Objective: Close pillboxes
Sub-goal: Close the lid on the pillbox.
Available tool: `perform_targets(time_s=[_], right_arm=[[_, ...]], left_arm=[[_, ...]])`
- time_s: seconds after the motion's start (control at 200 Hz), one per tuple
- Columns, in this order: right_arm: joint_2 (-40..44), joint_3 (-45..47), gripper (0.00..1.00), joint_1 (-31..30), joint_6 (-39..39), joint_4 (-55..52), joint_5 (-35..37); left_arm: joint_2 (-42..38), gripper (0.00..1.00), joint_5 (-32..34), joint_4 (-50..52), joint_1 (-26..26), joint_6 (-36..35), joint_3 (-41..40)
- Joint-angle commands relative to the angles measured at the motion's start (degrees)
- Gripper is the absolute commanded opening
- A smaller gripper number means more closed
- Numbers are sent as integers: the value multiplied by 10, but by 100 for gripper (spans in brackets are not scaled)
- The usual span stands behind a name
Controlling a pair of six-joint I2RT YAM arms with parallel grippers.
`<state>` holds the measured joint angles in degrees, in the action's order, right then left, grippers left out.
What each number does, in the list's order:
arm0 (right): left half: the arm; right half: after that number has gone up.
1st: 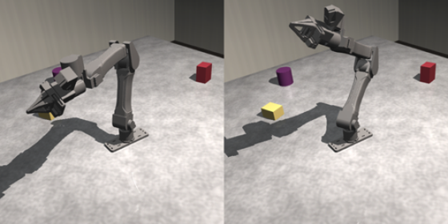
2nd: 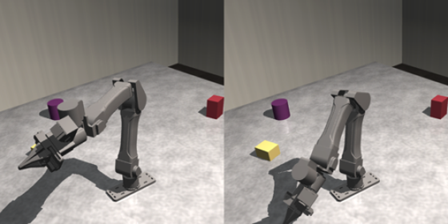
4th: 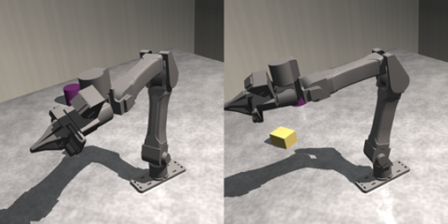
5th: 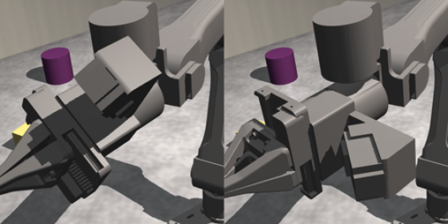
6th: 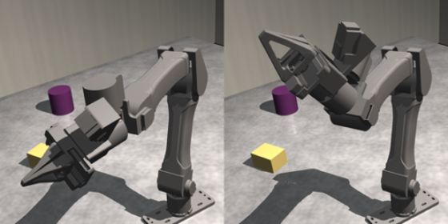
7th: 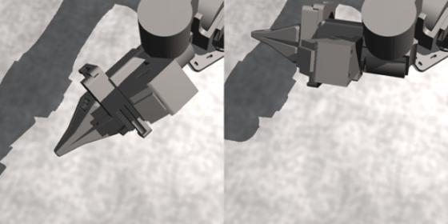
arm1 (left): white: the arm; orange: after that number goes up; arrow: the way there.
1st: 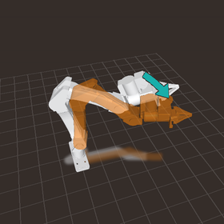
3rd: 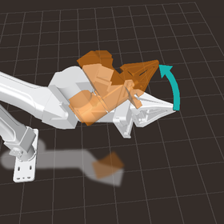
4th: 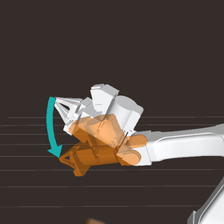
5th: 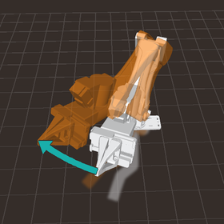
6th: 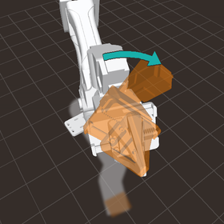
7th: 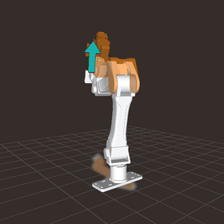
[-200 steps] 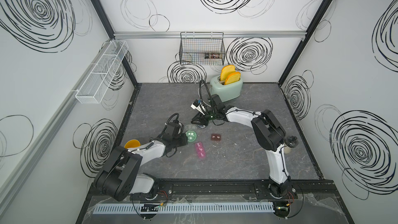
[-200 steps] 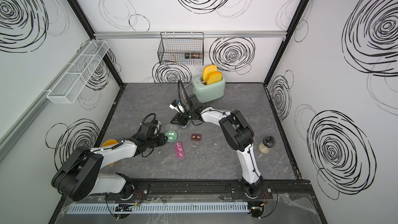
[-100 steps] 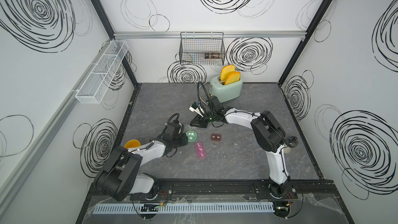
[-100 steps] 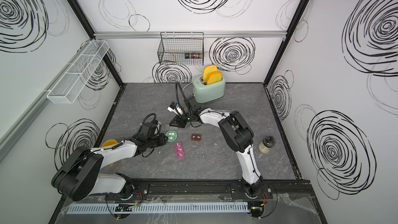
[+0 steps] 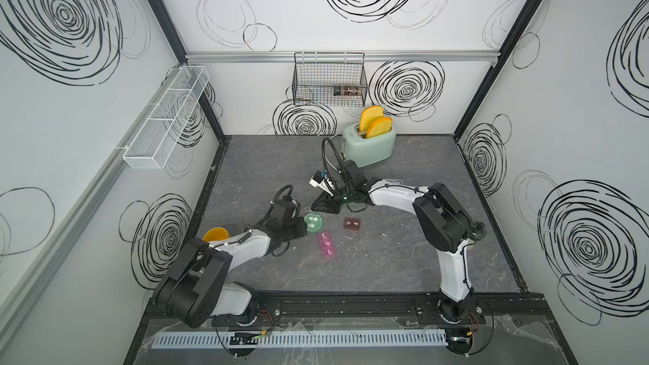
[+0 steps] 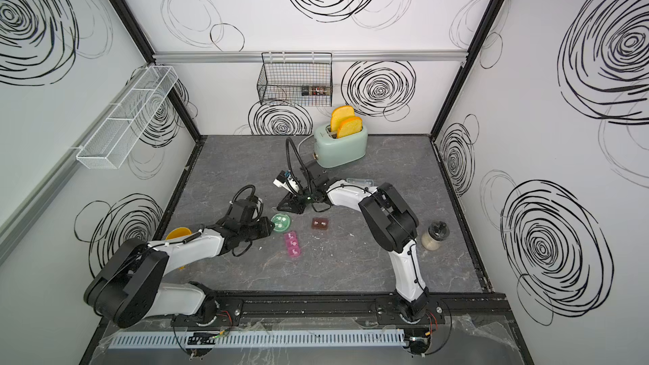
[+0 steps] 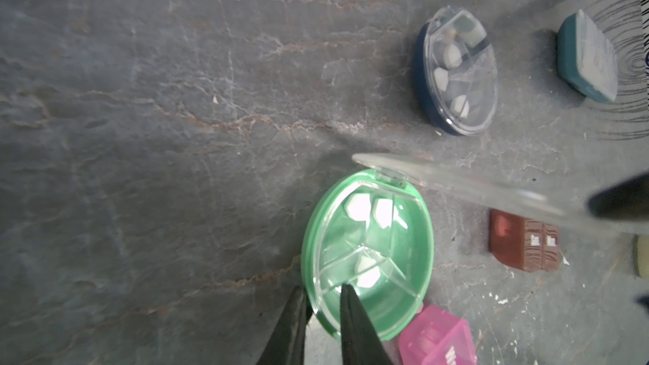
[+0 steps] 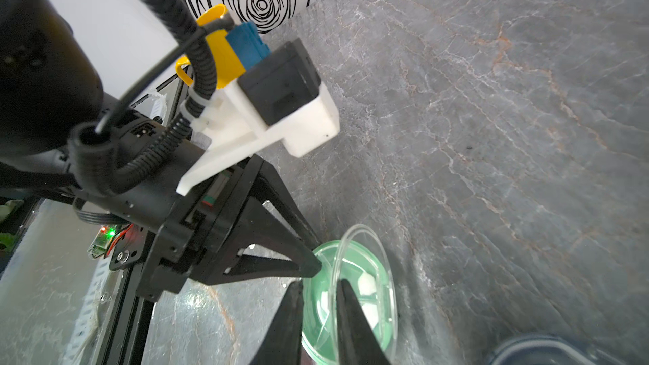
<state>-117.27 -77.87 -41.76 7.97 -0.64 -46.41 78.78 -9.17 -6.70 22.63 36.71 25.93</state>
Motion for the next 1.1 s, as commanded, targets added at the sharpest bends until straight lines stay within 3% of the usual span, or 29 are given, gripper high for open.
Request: perform_targets(time_s=[0.0,0.46,0.826,1.096], right_arm=[[20,10,22,-4,6,10,-21],[15,24,22,-14,-4,8,-15],[11,25,23,-29,-3,2,10],[-2,28,23,-31,-22,0,36]], left_arm=[[-2,23,10,-29,5,12,0],[-31,24,26,-34,7,21,-13],[-110,32,62,25,-6,22,-26],[-151,43,41,41,-37,18,-34]])
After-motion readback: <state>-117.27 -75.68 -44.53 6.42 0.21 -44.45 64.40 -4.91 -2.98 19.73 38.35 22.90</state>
